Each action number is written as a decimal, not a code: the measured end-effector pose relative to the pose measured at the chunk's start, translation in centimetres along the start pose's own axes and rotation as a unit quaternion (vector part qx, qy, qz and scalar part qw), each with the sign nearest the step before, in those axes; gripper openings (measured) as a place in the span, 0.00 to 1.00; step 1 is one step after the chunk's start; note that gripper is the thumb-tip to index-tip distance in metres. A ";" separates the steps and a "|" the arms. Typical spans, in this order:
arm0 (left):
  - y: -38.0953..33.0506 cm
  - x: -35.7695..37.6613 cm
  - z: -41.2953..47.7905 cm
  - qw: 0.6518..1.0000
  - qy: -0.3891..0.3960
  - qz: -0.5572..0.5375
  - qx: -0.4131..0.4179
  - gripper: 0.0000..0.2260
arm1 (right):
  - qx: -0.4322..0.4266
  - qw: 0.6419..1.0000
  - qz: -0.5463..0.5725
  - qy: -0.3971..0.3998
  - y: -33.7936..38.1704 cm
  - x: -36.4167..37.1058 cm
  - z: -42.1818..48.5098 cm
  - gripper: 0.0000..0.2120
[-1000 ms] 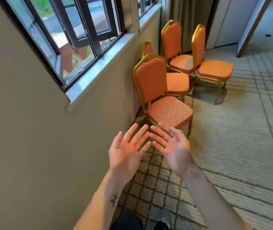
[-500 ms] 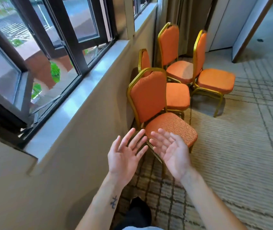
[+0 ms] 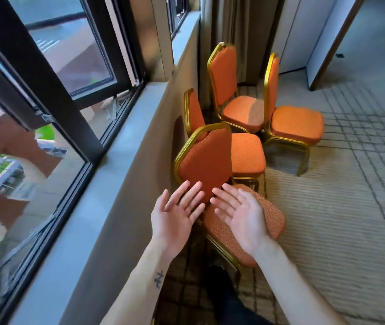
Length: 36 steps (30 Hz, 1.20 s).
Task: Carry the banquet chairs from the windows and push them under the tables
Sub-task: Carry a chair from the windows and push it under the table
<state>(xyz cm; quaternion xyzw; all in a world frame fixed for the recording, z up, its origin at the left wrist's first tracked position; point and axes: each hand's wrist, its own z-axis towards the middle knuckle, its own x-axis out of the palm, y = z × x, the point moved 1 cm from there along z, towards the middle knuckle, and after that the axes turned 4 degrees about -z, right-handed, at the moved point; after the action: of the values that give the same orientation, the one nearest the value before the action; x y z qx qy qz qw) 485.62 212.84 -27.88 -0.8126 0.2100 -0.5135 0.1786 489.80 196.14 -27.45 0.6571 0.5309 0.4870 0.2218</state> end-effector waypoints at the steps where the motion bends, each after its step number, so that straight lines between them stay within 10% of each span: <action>1: -0.5 0.0 1.6 1.000 0.001 0.001 -0.001 0.26 | 0.001 1.000 0.000 0.000 0.4 0.3 1.5 0.20; 36: -11.5 0.5 43.2 0.983 -0.046 0.149 -0.099 0.25 | 0.101 0.975 0.147 -0.130 1.5 6.9 40.0 0.22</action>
<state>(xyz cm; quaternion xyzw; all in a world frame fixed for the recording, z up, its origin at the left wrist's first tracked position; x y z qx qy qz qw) 526.90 225.59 -39.33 -0.8082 0.3703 -0.4202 0.1817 525.27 210.95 -40.54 0.8044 0.4419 0.3688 0.1474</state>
